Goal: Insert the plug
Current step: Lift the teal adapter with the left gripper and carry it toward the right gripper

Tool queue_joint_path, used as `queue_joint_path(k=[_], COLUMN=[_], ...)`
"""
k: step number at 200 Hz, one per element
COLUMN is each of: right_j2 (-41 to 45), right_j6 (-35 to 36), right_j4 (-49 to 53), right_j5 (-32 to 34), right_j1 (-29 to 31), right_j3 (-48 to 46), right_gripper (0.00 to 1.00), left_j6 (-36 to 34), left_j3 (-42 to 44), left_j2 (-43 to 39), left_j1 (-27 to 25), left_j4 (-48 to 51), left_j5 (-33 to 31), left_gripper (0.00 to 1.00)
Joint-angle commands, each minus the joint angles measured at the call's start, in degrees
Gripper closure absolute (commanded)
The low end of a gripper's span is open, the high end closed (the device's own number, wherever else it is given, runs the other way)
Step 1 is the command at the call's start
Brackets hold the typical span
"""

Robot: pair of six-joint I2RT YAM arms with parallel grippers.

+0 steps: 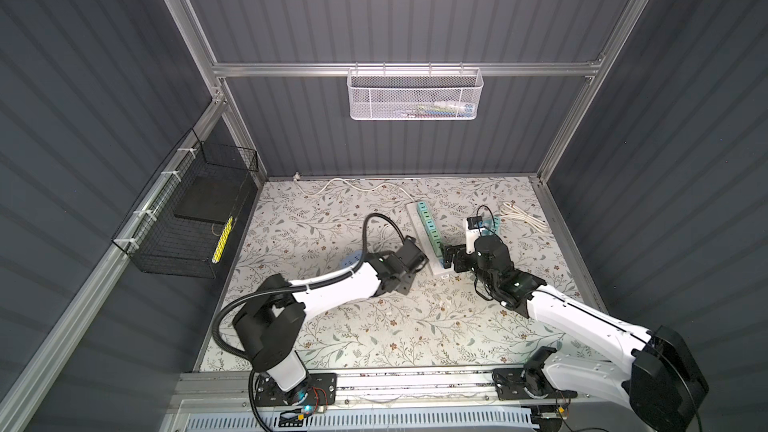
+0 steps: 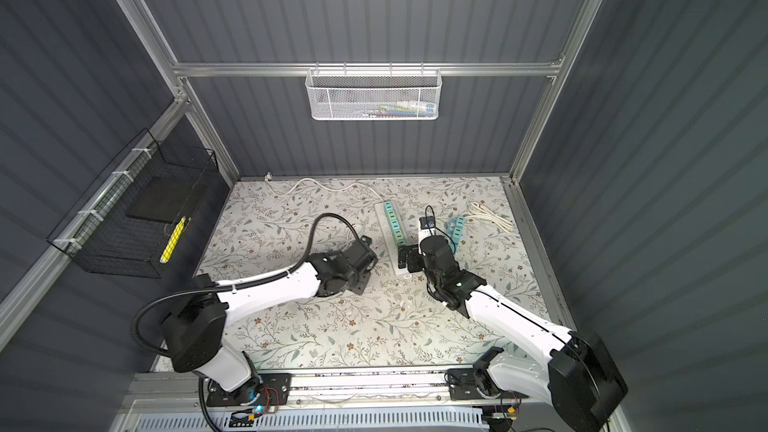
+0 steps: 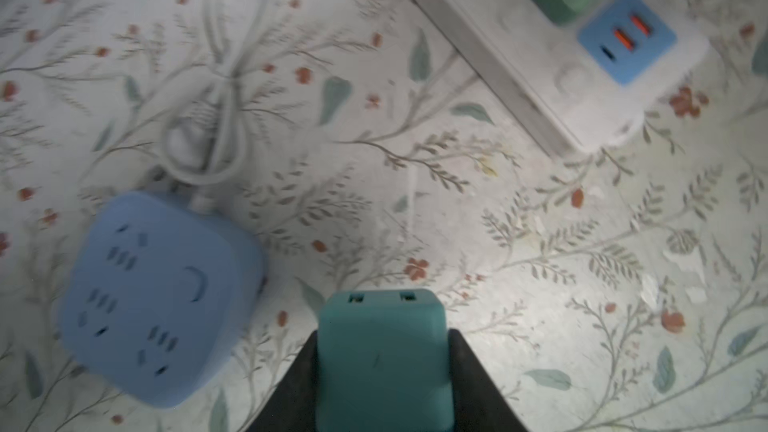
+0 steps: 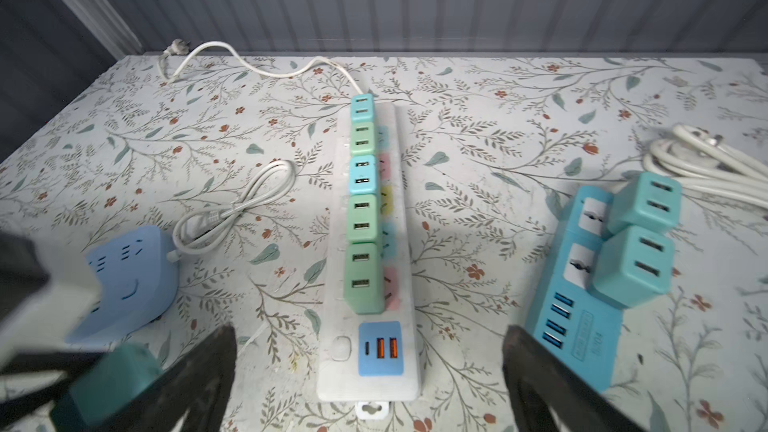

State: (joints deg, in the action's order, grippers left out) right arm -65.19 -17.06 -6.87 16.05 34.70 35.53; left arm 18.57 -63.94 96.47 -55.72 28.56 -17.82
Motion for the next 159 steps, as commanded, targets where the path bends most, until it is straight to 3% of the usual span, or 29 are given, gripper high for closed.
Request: queue_joint_path(k=[1, 37, 73, 125, 159], right_j2=[2.9, 2.2, 1.8, 1.6, 1.5], right_j6=[-2.9, -3.0, -2.7, -2.5, -2.8], right_j4=[-2.0, -2.5, -2.3, -2.4, -2.0], right_j5=[2.0, 1.1, 0.3, 0.4, -0.3], right_j1=[-1.7, -2.3, -2.3, -2.3, -2.3], right_j3=[-1.6, -1.7, -1.4, -1.4, -1.0], right_gripper=[0.01, 0.01, 0.01, 0.01, 0.01], left_j6=[-6.7, -9.2, -9.2, -9.7, -10.0], left_j3=[-2.2, -2.1, -1.4, -2.5, -5.2], left_j2=[3.2, 6.3, 7.1, 4.6, 6.2], left_j1=[-1.2, -1.7, -1.7, -1.7, -1.5], left_j4=[0.8, 3.4, 4.9, 8.2, 12.4], left_j5=[4.0, 8.9, 9.7, 10.3, 12.9], left_gripper=[0.58, 0.54, 0.48, 0.26, 0.28])
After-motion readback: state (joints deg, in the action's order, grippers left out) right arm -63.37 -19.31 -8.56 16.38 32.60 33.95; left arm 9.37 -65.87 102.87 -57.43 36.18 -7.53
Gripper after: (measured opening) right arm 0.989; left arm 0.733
